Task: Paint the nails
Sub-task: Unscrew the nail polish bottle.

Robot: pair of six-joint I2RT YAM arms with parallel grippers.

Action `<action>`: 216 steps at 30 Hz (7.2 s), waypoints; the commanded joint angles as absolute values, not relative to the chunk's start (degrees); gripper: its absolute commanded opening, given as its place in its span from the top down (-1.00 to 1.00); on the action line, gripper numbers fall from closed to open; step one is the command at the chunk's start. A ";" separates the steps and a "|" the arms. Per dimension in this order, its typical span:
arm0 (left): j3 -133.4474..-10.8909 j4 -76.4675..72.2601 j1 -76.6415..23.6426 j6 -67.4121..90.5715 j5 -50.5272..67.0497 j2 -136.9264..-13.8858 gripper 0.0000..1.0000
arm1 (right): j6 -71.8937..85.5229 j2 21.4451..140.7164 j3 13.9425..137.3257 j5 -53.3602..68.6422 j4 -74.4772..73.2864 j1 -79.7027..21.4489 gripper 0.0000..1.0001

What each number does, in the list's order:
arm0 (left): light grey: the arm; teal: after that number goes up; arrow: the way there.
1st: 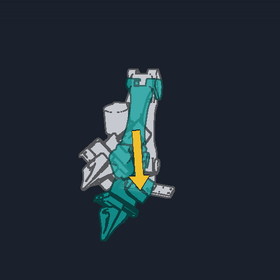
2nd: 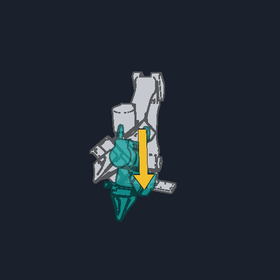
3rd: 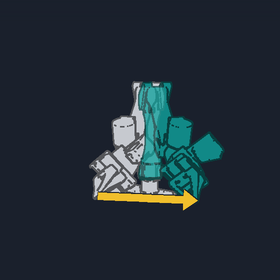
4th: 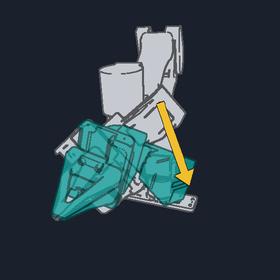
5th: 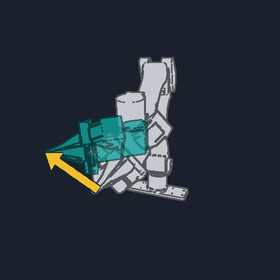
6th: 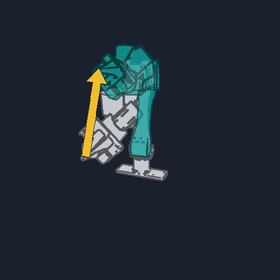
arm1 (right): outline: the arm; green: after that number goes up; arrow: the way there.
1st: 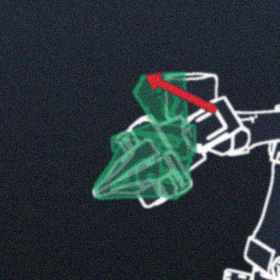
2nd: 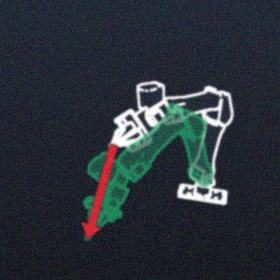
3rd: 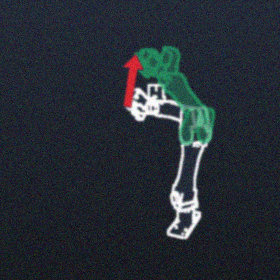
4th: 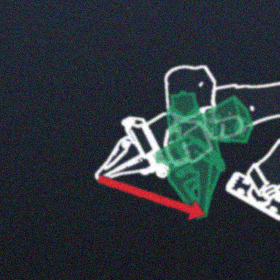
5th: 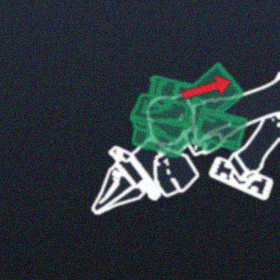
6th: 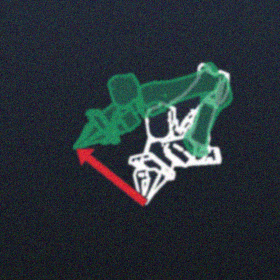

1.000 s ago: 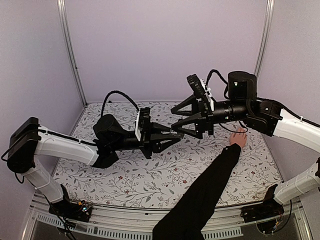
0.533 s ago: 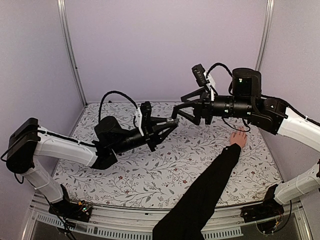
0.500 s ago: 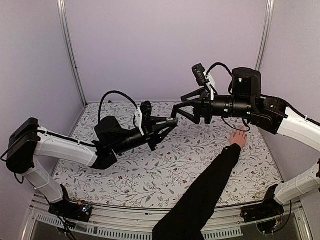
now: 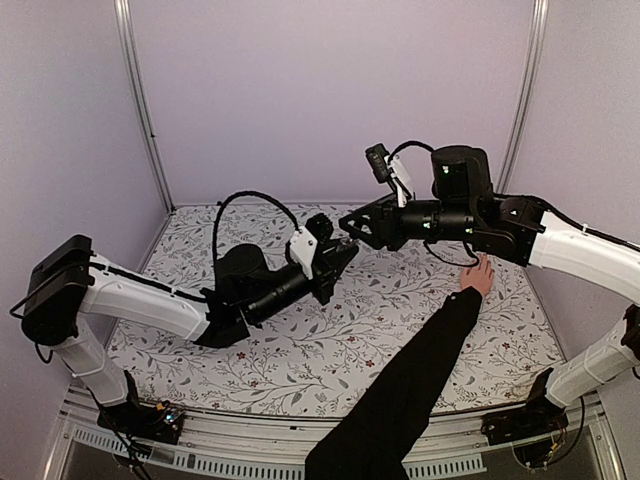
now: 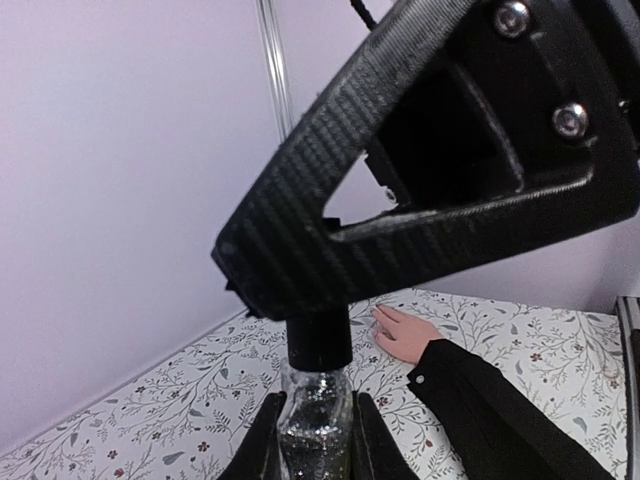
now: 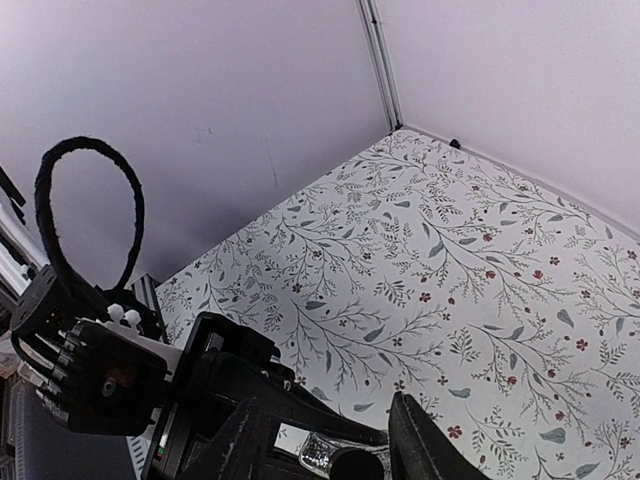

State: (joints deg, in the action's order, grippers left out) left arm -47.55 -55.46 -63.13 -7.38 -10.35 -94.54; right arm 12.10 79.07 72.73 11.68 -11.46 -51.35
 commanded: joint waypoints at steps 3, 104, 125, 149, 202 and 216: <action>-48.96 -56.30 -63.81 -10.20 -15.28 -95.75 1.00 | 16.17 79.80 73.57 11.85 -10.68 -51.16 0.21; -43.37 -66.11 -57.87 3.19 25.61 -91.71 1.00 | -2.35 75.33 75.30 30.23 -24.24 -50.70 0.38; -45.02 -64.60 -57.79 3.69 27.27 -93.49 1.00 | -4.13 73.99 75.77 28.22 -24.23 -50.71 1.00; -46.01 -63.02 -57.89 3.80 27.67 -94.25 1.00 | -3.94 71.41 74.58 26.87 -22.29 -50.70 1.00; -48.44 -60.14 -57.53 5.00 28.12 -95.70 1.00 | -10.11 70.22 74.44 28.01 -25.21 -50.68 1.00; -48.35 -60.56 -57.53 5.21 28.54 -95.73 1.00 | -10.28 69.37 73.17 22.85 -24.75 -50.70 1.00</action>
